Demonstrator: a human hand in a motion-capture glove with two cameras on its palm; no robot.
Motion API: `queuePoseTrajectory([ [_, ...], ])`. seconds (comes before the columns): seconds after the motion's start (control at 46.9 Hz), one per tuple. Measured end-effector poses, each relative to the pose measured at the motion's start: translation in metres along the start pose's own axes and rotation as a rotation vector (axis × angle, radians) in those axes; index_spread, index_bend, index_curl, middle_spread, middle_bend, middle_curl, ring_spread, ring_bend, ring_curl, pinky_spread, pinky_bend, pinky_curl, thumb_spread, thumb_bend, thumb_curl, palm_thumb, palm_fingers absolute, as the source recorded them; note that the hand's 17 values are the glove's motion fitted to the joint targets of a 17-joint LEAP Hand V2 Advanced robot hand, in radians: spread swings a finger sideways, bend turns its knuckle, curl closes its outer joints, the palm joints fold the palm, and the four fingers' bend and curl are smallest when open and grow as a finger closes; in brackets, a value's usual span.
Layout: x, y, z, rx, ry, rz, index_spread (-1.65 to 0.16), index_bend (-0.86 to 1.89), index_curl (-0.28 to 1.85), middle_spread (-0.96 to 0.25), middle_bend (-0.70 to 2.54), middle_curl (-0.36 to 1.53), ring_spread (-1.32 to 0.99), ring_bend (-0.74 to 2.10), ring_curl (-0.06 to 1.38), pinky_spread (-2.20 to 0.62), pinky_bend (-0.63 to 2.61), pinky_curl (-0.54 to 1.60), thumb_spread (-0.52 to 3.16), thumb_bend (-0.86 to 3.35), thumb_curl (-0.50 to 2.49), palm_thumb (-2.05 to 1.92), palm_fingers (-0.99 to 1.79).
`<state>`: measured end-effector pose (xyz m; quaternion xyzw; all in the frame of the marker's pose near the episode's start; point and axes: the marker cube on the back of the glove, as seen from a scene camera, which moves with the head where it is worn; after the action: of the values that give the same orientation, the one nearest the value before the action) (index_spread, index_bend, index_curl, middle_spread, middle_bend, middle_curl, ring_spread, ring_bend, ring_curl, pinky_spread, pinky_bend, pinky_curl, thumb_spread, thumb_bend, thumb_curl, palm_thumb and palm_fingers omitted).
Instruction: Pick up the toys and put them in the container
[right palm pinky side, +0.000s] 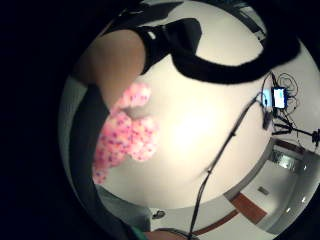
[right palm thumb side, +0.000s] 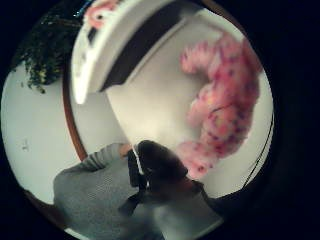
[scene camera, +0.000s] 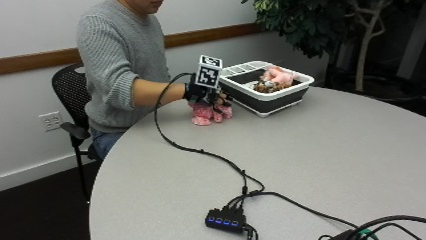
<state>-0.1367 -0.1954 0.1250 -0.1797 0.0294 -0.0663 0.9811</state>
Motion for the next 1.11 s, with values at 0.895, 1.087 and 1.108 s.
queuePoseTrajectory([
  [0.895, 0.018, -0.033, -0.146, 0.420, -0.096, -0.003, -0.41, 0.47, 0.35, -0.24, 0.54, 0.40, -0.42, 1.05, 0.57, -0.43, 0.98, 0.38, 1.01, 0.25, 0.70, 0.66, 1.01],
  [1.087, -0.014, -0.065, -0.182, 0.445, -0.126, -0.039, -0.40, 0.52, 0.42, -0.26, 0.56, 0.44, -0.45, 1.03, 0.59, -0.45, 0.95, 0.40, 0.85, 0.24, 0.81, 0.66, 1.00],
  [1.108, -0.023, -0.072, -0.181, 0.437, -0.132, -0.053, -0.40, 0.52, 0.42, -0.27, 0.56, 0.45, -0.46, 1.03, 0.59, -0.45, 0.95, 0.40, 0.84, 0.24, 0.82, 0.66, 0.99],
])
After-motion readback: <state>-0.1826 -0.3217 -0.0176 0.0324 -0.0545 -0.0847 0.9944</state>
